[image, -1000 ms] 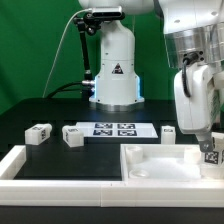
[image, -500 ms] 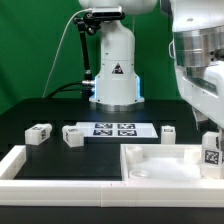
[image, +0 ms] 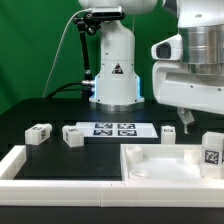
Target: Assemble one leg
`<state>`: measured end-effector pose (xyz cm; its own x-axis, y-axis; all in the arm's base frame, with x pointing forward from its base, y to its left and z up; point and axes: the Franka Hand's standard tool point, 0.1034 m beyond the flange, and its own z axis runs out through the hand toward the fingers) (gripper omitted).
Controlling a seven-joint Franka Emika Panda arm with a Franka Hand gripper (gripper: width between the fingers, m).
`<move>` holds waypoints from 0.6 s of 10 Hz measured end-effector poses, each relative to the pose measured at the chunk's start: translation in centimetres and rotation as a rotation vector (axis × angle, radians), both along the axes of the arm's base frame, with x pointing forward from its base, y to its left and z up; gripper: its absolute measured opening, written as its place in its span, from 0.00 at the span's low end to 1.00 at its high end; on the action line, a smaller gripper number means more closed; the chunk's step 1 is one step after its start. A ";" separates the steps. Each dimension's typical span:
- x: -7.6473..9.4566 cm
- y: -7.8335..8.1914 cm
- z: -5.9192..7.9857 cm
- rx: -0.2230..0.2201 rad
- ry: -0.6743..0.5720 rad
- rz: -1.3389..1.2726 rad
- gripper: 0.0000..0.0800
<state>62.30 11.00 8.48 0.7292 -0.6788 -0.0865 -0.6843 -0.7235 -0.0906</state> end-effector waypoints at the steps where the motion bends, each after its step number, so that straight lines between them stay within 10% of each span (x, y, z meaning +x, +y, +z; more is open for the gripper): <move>1: 0.1 -0.3 -0.2 -0.009 -0.043 0.065 0.81; 6: -0.2 -0.7 -0.7 -0.014 -0.061 0.235 0.67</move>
Offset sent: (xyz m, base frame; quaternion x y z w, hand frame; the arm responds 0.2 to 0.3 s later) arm -0.0072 -0.0007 -0.0038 0.0099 -0.0055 0.0365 0.9993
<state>62.07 10.31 7.81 0.8706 -0.4910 -0.0298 -0.4909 -0.8635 -0.1155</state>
